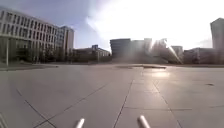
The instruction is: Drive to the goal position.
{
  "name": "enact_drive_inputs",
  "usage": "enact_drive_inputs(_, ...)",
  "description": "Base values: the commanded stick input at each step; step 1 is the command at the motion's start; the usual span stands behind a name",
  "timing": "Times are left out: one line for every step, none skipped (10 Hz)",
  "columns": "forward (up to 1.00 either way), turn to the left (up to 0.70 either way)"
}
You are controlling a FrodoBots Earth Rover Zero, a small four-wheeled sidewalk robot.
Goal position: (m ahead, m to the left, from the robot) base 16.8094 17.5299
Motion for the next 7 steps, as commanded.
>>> enact_drive_inputs(1.0, 0.27)
enact_drive_inputs(1.0, 0.27)
enact_drive_inputs(1.0, 0.27)
enact_drive_inputs(1.0, 0.27)
enact_drive_inputs(1.0, 0.27)
enact_drive_inputs(1.0, 0.27)
enact_drive_inputs(1.0, 0.27)
